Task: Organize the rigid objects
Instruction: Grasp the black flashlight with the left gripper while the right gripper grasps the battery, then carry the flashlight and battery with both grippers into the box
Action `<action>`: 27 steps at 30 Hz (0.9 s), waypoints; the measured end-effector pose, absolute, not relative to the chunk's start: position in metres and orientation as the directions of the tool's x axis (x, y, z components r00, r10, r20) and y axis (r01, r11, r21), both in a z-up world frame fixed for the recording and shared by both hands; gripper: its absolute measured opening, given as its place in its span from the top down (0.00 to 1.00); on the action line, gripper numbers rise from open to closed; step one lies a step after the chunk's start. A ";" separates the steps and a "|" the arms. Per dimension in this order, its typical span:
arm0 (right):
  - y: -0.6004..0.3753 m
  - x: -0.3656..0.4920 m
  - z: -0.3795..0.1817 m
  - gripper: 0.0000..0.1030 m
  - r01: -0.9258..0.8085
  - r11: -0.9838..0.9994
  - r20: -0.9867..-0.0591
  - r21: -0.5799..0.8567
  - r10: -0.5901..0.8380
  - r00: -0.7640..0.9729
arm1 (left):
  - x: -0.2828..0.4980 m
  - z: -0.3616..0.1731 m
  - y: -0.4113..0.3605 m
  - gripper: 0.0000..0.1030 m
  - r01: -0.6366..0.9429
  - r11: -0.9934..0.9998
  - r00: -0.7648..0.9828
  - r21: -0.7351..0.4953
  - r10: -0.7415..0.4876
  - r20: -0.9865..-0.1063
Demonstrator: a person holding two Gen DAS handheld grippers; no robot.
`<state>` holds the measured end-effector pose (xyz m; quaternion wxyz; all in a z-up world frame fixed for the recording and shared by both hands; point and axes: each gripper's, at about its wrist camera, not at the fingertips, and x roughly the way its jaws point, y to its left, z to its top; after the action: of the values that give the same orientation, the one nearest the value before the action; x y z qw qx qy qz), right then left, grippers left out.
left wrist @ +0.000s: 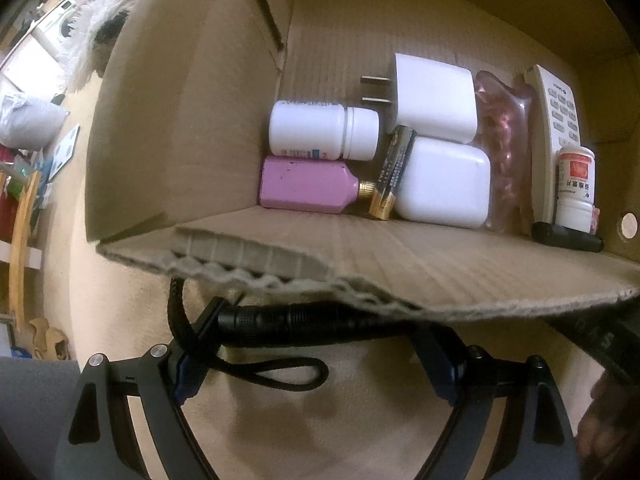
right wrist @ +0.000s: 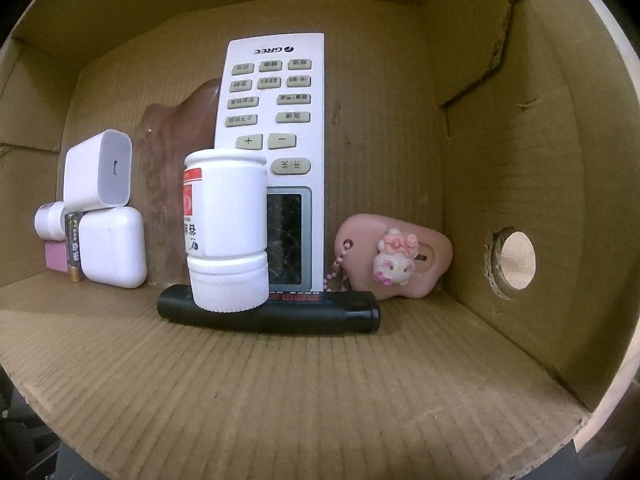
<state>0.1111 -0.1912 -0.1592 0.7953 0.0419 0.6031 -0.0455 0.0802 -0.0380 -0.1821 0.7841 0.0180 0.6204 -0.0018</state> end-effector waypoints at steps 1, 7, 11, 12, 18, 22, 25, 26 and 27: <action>-0.196 0.110 -0.158 0.19 0.123 0.992 -0.963 0.015 -0.019 0.270 | 0.080 -0.182 -0.038 0.16 0.025 0.999 0.229 0.027 0.020 -0.973; -0.206 0.092 -0.164 0.45 0.122 0.993 -0.958 0.010 -0.025 0.284 | 0.077 -0.178 -0.043 0.16 0.025 0.999 0.229 0.031 0.024 -0.973; -0.210 0.085 -0.161 0.56 0.119 0.993 -0.957 0.011 -0.024 0.289 | 0.079 -0.177 -0.044 0.16 0.031 0.999 0.228 0.032 0.024 -0.973; -0.211 0.084 -0.159 0.56 0.116 0.993 -0.957 0.012 -0.023 0.290 | 0.078 -0.176 -0.043 0.16 0.025 0.999 0.225 0.032 0.025 -0.974; -0.220 0.074 -0.150 0.56 0.121 0.991 -0.957 0.056 0.018 0.291 | 0.067 -0.170 -0.040 0.16 0.012 0.999 0.205 0.048 0.044 -0.978; -0.221 0.057 -0.140 0.56 0.106 0.991 -0.956 0.081 0.047 0.290 | 0.059 -0.166 -0.032 0.17 -0.031 0.999 0.177 0.032 0.037 -0.984; -0.227 0.042 -0.130 0.56 0.119 0.985 -0.953 0.122 0.083 0.293 | 0.052 -0.158 -0.029 0.17 -0.052 0.998 0.169 0.017 0.025 -0.985; -0.230 0.036 -0.126 0.56 0.125 0.982 -0.951 0.144 0.103 0.292 | 0.049 -0.153 -0.029 0.17 -0.054 0.998 0.174 0.013 0.023 -0.984; -0.233 0.030 -0.122 0.56 0.131 0.977 -0.948 0.170 0.126 0.293 | 0.044 -0.146 -0.029 0.17 -0.051 0.999 0.185 0.015 0.025 -0.983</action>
<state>0.0304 -0.2326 -0.1217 0.7968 0.1077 0.5946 -0.0015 0.0444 -0.0286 -0.1460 0.7695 -0.0105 0.6380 0.0247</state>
